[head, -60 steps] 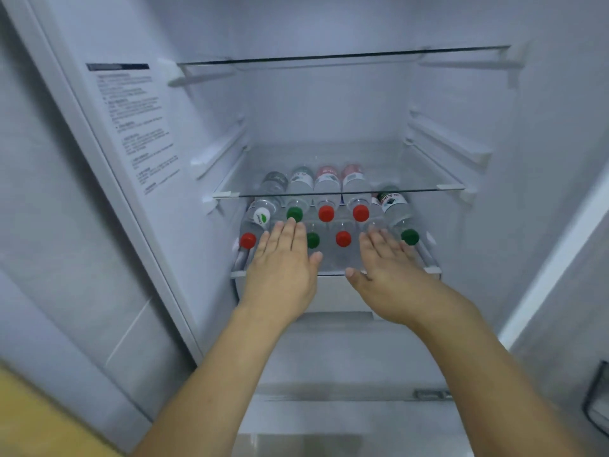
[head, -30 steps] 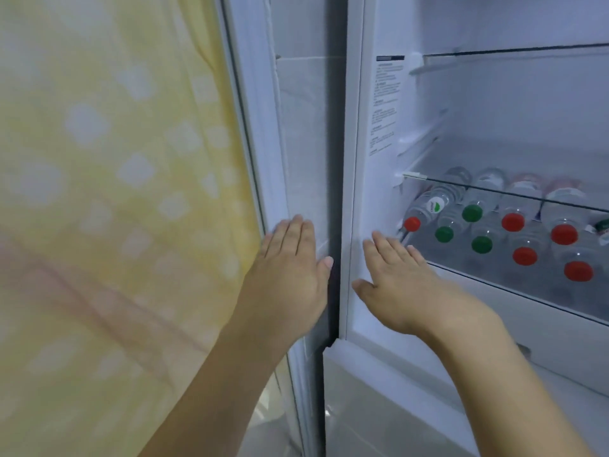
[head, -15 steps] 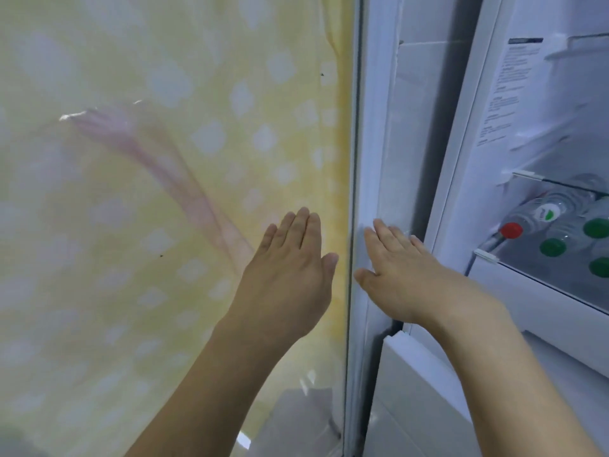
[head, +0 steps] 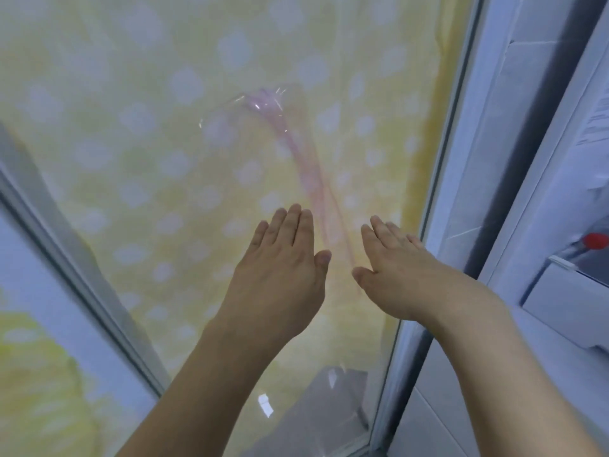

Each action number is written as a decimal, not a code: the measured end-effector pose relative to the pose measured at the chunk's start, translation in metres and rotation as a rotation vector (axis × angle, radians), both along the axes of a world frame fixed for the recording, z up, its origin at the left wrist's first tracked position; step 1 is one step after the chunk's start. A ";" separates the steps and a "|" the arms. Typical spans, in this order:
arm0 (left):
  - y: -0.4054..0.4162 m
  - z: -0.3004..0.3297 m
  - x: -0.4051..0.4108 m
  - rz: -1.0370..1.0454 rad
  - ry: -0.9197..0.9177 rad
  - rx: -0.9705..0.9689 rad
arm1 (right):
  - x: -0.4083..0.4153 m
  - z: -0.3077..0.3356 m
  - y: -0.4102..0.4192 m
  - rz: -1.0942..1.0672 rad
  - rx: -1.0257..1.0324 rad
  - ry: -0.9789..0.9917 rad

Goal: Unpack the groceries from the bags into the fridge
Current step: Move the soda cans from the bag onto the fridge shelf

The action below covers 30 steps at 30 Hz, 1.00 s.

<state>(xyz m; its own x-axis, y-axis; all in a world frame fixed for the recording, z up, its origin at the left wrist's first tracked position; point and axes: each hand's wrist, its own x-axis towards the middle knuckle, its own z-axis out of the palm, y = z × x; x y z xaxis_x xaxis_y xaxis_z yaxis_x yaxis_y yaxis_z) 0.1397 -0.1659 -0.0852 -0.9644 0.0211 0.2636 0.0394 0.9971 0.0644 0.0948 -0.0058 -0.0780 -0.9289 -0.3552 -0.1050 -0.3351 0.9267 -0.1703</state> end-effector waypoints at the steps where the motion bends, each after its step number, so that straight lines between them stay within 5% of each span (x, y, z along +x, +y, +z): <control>1: -0.007 0.000 0.007 0.021 0.003 -0.001 | 0.004 0.001 -0.008 0.020 0.000 0.005; 30: -0.179 -0.011 0.248 0.852 0.048 0.023 | 0.155 -0.003 -0.247 0.856 -0.023 0.043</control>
